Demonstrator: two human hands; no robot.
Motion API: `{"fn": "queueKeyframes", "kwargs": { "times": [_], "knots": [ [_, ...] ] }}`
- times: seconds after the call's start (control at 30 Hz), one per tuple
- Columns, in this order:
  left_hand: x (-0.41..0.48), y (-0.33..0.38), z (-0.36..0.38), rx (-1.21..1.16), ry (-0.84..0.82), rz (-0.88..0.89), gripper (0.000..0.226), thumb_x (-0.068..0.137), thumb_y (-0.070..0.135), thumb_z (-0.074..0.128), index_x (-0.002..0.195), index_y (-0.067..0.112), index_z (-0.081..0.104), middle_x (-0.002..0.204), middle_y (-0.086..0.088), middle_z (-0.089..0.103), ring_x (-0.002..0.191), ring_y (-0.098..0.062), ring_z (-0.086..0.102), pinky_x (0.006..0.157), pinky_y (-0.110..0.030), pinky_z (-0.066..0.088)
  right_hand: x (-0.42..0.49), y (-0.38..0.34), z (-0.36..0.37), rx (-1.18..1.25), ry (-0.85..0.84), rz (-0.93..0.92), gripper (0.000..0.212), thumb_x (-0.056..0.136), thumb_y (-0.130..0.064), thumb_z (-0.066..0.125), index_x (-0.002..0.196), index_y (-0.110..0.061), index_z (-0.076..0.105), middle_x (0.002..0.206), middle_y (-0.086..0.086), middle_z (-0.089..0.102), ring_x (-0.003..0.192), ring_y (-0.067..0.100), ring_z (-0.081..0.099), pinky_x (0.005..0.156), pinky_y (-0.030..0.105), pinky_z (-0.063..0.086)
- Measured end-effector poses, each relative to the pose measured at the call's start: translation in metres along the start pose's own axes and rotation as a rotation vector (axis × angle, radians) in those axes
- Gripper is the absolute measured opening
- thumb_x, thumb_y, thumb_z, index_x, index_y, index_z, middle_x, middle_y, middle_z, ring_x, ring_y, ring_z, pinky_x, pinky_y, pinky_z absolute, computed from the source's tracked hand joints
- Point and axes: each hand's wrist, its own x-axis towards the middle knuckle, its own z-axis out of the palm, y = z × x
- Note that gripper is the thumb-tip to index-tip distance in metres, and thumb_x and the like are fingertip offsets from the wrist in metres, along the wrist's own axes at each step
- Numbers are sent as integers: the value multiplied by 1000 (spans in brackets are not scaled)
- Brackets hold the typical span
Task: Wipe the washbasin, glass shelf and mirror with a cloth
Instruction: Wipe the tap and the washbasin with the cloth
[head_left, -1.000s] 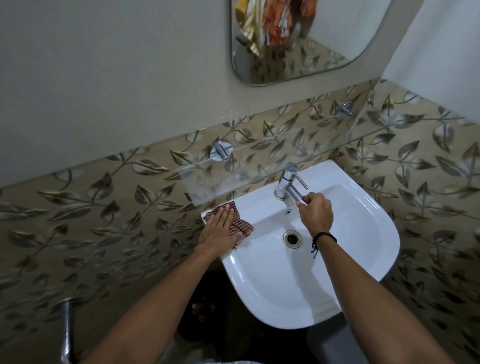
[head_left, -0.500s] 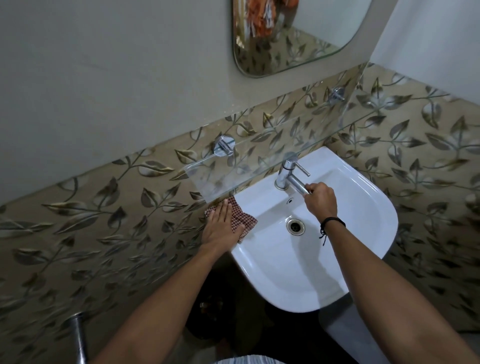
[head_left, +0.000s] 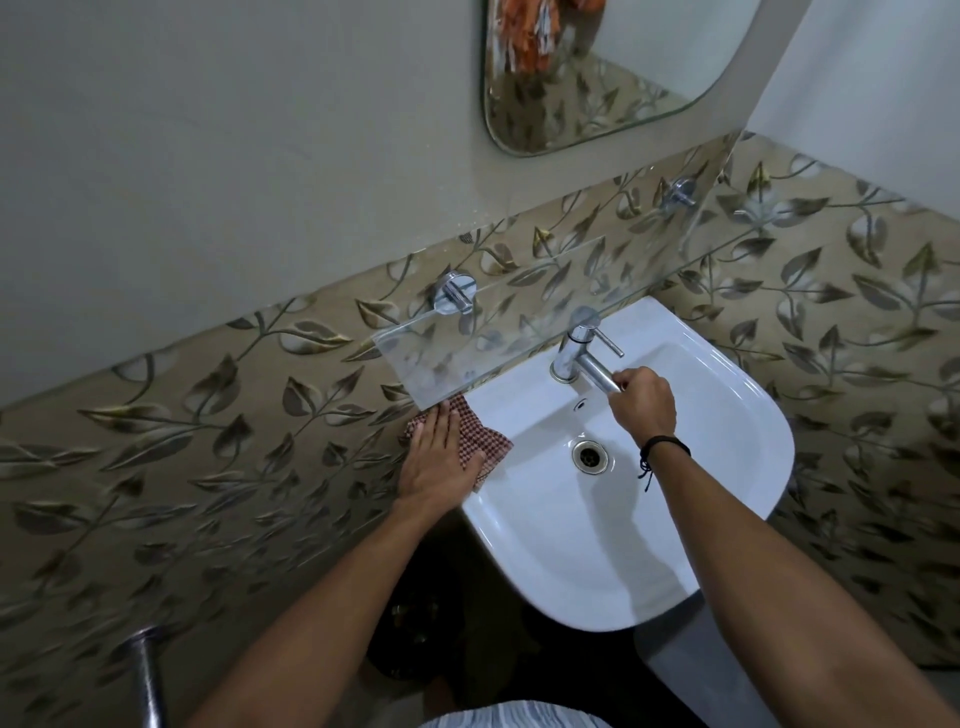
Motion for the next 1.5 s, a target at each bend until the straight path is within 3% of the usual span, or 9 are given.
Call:
{"fn": "queueKeyframes", "kwargs": {
  "times": [0.2, 0.37, 0.53, 0.67, 0.83, 1.0, 1.13, 1.3, 1.5],
  "knots": [
    [-10, 4, 7, -31, -21, 16, 82, 102, 59, 22, 157, 7, -10, 165, -10, -18, 153, -19, -17, 121, -35, -17, 1, 0, 1, 3, 0, 6, 35, 81, 1, 54, 104, -16, 76, 92, 11, 68, 76, 26, 51, 48, 21, 30],
    [-23, 16, 13, -2, -29, 27, 80, 102, 58, 20, 157, 7, -9, 166, -10, -14, 153, -17, -14, 120, -33, -17, 2, 3, 3, 12, 10, 8, 38, 81, 0, 56, 109, -16, 76, 96, 10, 71, 80, 26, 55, 56, 23, 36],
    [-3, 11, 1, 25, -64, 19, 81, 102, 58, 23, 157, 8, -11, 167, -7, -15, 154, -17, -13, 119, -34, -17, 5, 5, 3, 3, -12, 7, 34, 80, -3, 58, 105, -16, 77, 84, 5, 67, 75, 24, 53, 47, 17, 28],
    [-14, 15, 5, 8, -59, 13, 80, 103, 57, 21, 156, 8, -13, 166, -9, -17, 153, -18, -15, 118, -33, -19, 3, 6, 4, 31, -2, 9, 35, 83, -4, 60, 112, -16, 75, 101, 9, 72, 86, 28, 62, 60, 22, 39],
    [-37, 24, 15, -1, -45, 52, 80, 102, 60, 17, 157, 9, -12, 165, -8, -18, 153, -18, -16, 117, -32, -20, 4, 5, 1, 29, 1, -22, 30, 84, -1, 62, 107, -14, 76, 102, 13, 74, 94, 34, 65, 68, 29, 49],
    [-15, 10, 4, -11, -55, 6, 86, 100, 63, 21, 157, 9, -12, 165, -8, -17, 153, -17, -15, 120, -32, -16, 5, 8, 4, 50, -2, -6, 38, 84, -4, 60, 117, -16, 74, 108, 12, 72, 96, 31, 65, 68, 26, 44],
    [-2, -1, -2, -24, -35, -51, 88, 99, 64, 25, 158, 9, -11, 166, -7, -17, 153, -17, -15, 123, -34, -12, 7, 9, 6, 51, -9, -9, 36, 83, -4, 59, 114, -17, 74, 105, 13, 71, 98, 32, 63, 69, 29, 47],
    [-15, 5, 7, -114, 20, -53, 84, 101, 55, 34, 159, 6, -2, 167, -7, -11, 154, -18, -8, 122, -32, -14, 10, 13, 9, 62, -2, -1, 38, 83, -5, 60, 117, -16, 73, 106, 12, 70, 93, 30, 62, 67, 27, 42],
    [-8, 7, 3, -69, 39, -37, 70, 107, 43, 25, 158, 3, -2, 167, -10, -9, 155, -20, -5, 120, -32, -14, 12, 15, 11, 64, 2, 5, 38, 82, -6, 60, 116, -19, 73, 108, 10, 69, 95, 28, 62, 67, 26, 41]
  ]
}}
